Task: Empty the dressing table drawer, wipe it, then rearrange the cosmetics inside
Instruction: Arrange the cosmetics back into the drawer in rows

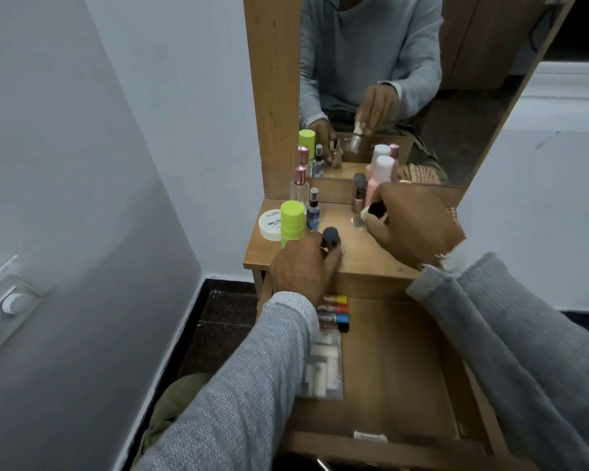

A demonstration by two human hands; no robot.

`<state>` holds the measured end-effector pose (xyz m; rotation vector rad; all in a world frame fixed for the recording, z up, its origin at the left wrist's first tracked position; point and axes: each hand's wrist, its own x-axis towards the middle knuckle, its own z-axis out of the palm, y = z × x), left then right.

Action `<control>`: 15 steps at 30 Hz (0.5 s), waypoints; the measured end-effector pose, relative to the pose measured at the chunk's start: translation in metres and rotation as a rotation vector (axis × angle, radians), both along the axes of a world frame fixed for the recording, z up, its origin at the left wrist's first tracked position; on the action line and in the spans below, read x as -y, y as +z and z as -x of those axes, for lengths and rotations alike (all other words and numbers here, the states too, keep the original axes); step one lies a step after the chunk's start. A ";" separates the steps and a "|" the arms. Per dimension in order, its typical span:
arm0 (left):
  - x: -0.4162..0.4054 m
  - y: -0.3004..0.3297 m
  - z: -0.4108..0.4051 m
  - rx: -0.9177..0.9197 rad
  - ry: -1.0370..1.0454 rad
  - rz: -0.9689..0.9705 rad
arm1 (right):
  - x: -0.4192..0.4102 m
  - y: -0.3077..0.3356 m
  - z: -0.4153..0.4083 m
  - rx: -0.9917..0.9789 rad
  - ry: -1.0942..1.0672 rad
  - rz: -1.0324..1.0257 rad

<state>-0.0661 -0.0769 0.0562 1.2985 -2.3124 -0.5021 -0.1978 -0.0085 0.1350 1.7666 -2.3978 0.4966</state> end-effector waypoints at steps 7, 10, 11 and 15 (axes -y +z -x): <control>-0.045 -0.037 -0.029 -0.064 -0.150 0.020 | -0.071 -0.063 -0.007 0.207 0.059 -0.066; -0.064 -0.058 -0.030 0.102 -0.209 -0.025 | -0.076 -0.097 -0.005 0.254 0.084 -0.140; -0.068 -0.062 -0.028 0.135 -0.227 -0.039 | -0.077 -0.106 -0.004 0.263 0.089 -0.162; -0.072 -0.066 -0.013 0.175 -0.262 -0.096 | -0.080 -0.124 -0.001 0.280 0.094 -0.189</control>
